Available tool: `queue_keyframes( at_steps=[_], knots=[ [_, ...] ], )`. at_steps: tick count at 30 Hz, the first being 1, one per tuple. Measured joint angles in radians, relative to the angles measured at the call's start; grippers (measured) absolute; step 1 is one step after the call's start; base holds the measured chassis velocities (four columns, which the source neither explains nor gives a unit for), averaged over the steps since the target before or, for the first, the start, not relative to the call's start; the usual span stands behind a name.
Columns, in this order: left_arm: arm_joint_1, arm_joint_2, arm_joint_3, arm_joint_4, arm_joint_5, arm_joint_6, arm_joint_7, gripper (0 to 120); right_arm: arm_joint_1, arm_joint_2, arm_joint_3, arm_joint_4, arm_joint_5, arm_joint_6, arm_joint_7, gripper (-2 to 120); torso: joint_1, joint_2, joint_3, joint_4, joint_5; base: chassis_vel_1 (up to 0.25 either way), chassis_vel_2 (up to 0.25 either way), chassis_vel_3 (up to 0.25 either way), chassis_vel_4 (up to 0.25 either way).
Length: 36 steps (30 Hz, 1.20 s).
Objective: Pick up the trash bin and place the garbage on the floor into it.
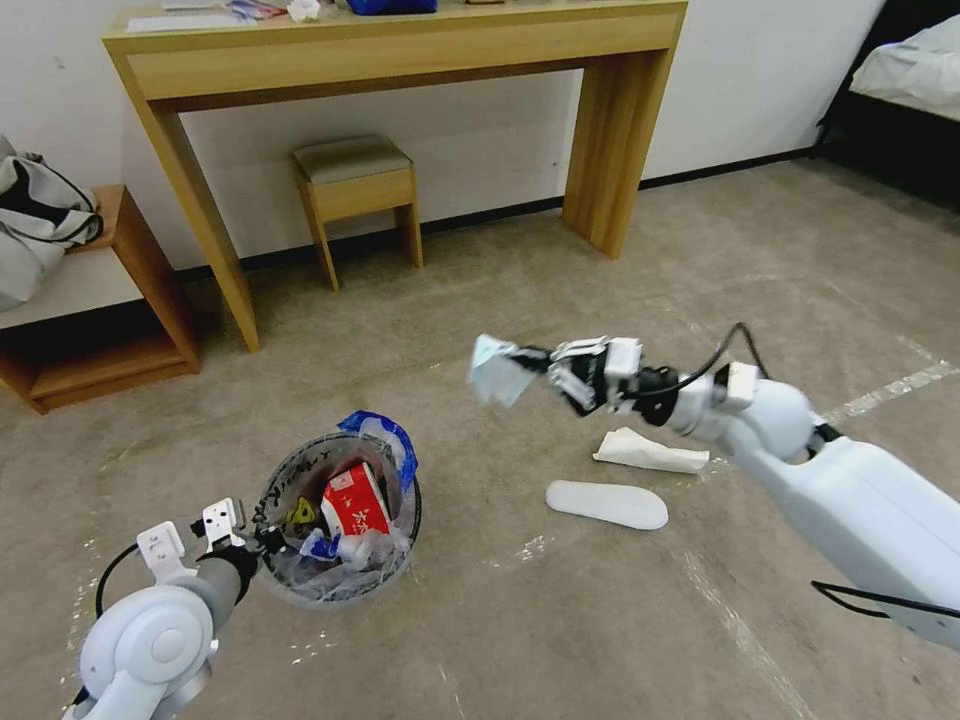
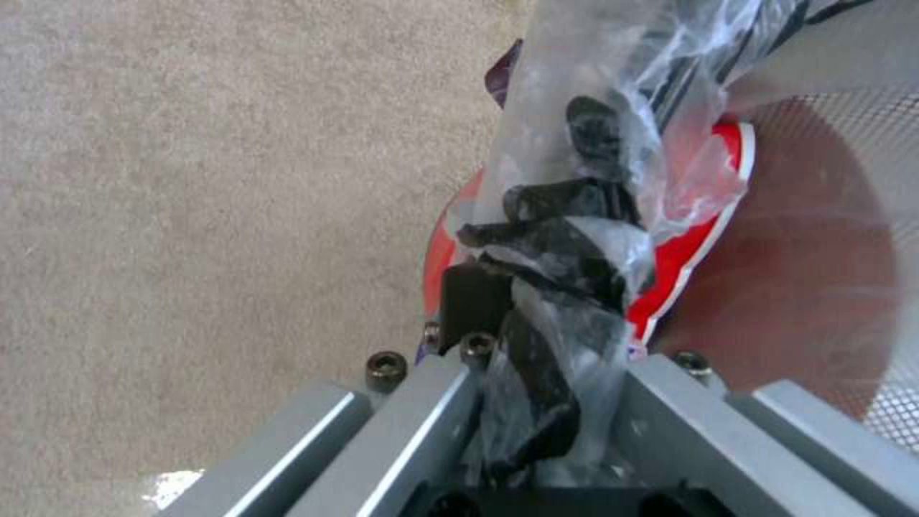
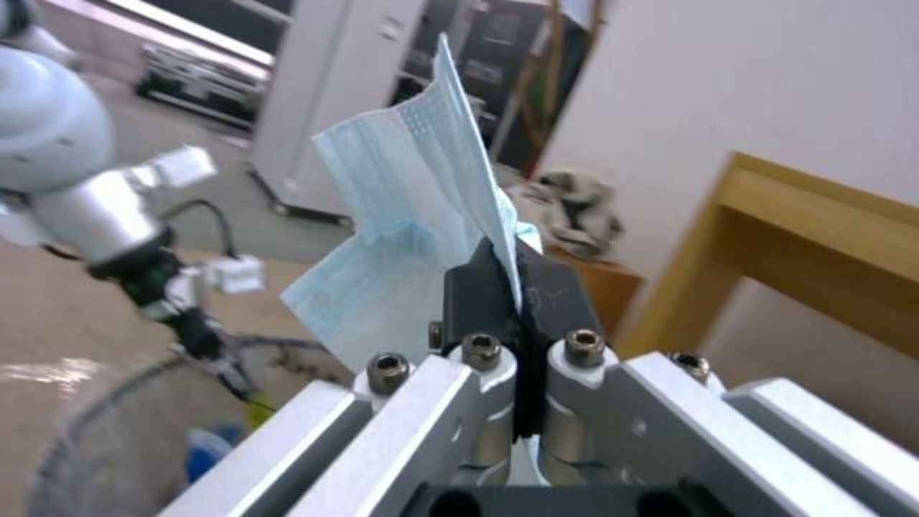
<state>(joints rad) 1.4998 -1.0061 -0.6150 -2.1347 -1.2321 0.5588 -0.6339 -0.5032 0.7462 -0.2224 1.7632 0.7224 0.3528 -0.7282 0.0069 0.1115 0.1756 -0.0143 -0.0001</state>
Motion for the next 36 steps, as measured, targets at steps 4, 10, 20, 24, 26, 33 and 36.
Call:
queue_keyframes(
  at_steps=[4,10,20,24,26,33,36],
  knots=[
    [0.005,0.000,-0.003,0.001,0.008,0.000,0.000,0,0.047,0.044,-0.090,-0.010,-0.018,0.000,-0.002,0,0.000,0.000,0.000,0.0000,0.0000,0.000,0.000,0.000,0.000],
    [0.015,-0.014,-0.004,0.003,0.021,0.001,0.001,0,0.113,0.096,-0.210,-0.034,-0.055,0.010,-0.012,0,0.000,0.000,0.000,0.0002,0.0000,0.000,0.000,0.000,0.000],
    [0.011,-0.018,-0.004,0.011,0.020,0.002,0.010,0,0.248,0.170,-0.339,-0.102,-0.058,0.017,-0.025,0,0.000,0.000,0.000,0.0001,-0.0001,0.000,0.000,0.000,0.000],
    [0.011,-0.020,-0.003,0.012,0.019,0.003,0.010,0,0.284,0.215,-0.395,-0.138,-0.059,0.017,-0.026,0,0.000,0.000,0.000,0.0001,0.0000,0.000,0.000,0.000,0.000],
    [0.012,-0.020,-0.002,0.012,0.019,0.004,0.010,0,0.293,0.231,-0.412,-0.150,-0.064,0.018,-0.027,0,0.000,0.000,0.000,0.0001,0.0000,0.000,0.000,0.000,0.000],
    [0.018,-0.021,0.000,0.005,0.018,0.007,0.012,0,0.311,0.293,-0.465,-0.214,-0.086,0.028,-0.031,0,0.000,0.000,0.000,0.0001,0.0000,0.000,0.000,0.000,0.000],
    [0.023,-0.021,-0.001,-0.002,0.017,0.008,0.014,0,0.322,0.322,-0.481,-0.252,-0.090,0.034,-0.038,0,0.000,0.000,0.000,0.0000,0.0000,0.000,0.000,0.000,0.000]
  ],
)
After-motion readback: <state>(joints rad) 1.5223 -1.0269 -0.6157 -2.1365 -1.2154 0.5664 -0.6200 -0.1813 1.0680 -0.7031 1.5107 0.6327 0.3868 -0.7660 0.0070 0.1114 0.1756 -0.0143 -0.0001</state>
